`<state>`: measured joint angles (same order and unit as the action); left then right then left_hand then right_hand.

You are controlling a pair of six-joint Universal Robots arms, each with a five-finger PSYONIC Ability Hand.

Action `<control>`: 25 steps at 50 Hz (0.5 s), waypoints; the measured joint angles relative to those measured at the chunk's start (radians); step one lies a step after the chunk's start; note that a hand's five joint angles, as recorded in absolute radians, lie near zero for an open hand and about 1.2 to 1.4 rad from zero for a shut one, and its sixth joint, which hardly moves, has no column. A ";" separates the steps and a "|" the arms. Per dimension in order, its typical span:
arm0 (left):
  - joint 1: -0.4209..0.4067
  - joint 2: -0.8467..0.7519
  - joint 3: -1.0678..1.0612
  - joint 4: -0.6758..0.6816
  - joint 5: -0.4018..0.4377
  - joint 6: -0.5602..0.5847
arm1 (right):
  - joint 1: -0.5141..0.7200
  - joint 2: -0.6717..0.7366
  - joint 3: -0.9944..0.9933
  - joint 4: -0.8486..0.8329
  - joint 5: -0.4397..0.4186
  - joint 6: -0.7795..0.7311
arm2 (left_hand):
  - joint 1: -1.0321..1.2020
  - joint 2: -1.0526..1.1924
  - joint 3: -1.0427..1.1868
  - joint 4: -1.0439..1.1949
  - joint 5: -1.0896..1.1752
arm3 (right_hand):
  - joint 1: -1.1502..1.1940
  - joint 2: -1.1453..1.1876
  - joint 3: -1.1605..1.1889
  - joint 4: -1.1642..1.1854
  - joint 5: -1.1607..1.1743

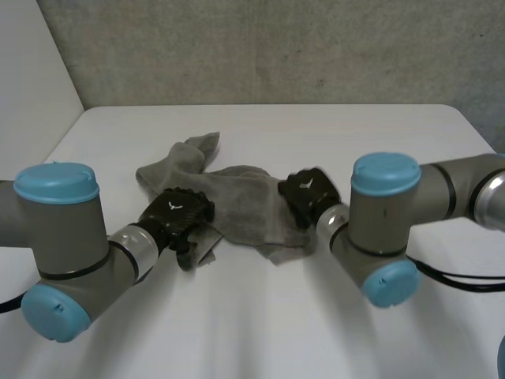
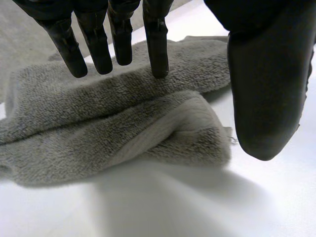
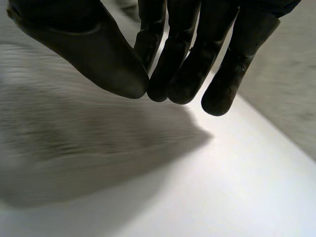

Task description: Fold the towel.

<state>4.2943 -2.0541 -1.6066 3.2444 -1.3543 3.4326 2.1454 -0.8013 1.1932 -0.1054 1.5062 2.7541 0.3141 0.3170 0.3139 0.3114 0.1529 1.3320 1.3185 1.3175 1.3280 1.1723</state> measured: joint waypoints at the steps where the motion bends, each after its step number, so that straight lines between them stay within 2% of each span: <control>1: -0.002 -0.003 0.002 0.009 -0.006 0.000 | -0.010 0.003 -0.022 0.001 0.023 0.005 | 0.000 0.000 0.000 0.000 0.000 | 0.000 0.000 0.000 0.000 0.000; 7: -0.020 -0.033 0.024 0.056 -0.030 0.000 | -0.091 0.023 -0.117 0.019 0.170 -0.006 | 0.000 0.000 0.000 0.000 0.000 | -0.004 -0.003 0.000 0.000 -0.004; 12: -0.039 -0.065 0.049 0.078 -0.049 0.002 | -0.118 -0.008 -0.077 0.032 0.210 -0.025 | 0.000 0.000 0.000 0.000 0.000 | -0.781 -0.775 -0.757 -0.758 -0.799; 13: -0.043 -0.073 0.055 0.080 -0.053 0.002 | -0.116 -0.022 -0.052 0.034 0.209 -0.027 | 0.000 0.000 0.000 0.000 0.000 | -0.871 -0.872 -0.858 -0.861 -0.908; 15: -0.047 -0.087 0.065 0.082 -0.062 0.004 | -0.107 -0.051 0.001 0.034 0.200 -0.025 | 0.000 0.000 0.000 0.000 0.000 | -0.911 -0.912 -0.904 -0.912 -0.964; 19: -0.049 -0.106 0.078 0.081 -0.074 0.005 | -0.077 -0.092 0.083 0.032 0.163 -0.004 | 0.004 0.004 0.003 0.000 0.005 | -0.912 -0.912 -0.905 -0.919 -0.971; 25: -0.049 -0.126 0.090 0.078 -0.092 0.005 | -0.024 -0.119 0.162 0.033 0.043 0.093 | 0.034 0.024 0.027 0.024 0.025 | -0.912 -0.912 -0.905 -0.919 -0.969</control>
<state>4.2453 -2.1798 -1.5169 3.3222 -1.4466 3.4379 2.1212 -0.9201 1.3554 -0.0722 1.5493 2.8471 0.3477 0.3406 0.3413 0.3350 0.1779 0.4204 0.4066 0.4127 0.4093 0.2028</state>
